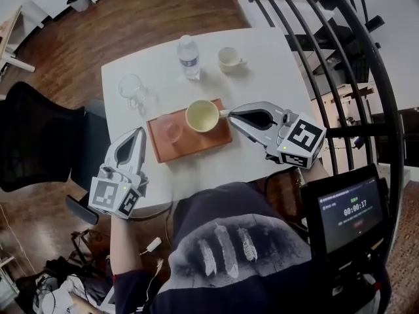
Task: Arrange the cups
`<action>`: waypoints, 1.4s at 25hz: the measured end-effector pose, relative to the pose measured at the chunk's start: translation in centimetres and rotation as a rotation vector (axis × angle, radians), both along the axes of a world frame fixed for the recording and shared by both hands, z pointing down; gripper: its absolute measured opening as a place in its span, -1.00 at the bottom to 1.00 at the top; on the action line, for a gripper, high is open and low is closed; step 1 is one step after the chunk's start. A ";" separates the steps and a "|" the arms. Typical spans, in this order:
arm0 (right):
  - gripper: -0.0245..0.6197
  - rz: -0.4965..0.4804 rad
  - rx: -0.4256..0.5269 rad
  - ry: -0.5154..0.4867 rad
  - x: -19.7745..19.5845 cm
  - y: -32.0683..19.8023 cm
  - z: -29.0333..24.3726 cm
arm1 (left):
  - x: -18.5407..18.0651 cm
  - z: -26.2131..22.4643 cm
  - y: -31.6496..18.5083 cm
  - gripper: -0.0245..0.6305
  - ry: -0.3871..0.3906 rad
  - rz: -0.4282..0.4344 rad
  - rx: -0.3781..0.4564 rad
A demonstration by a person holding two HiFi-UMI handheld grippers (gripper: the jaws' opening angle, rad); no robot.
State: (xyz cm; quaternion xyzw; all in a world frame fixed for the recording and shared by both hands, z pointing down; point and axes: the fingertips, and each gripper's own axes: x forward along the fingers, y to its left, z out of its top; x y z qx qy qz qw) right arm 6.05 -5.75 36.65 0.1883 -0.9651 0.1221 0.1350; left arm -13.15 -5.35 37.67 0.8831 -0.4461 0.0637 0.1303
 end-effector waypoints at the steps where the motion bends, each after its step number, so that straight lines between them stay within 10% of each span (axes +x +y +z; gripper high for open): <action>1: -0.91 -0.001 0.000 -0.002 0.0 0.0 0.0 | 0.1 0.0 0.0 -0.88 -0.003 0.002 0.001; 35: -0.91 0.051 -0.013 -0.030 0.3 -1.3 0.2 | 1.8 -0.1 -0.3 -0.88 -0.085 0.063 -0.015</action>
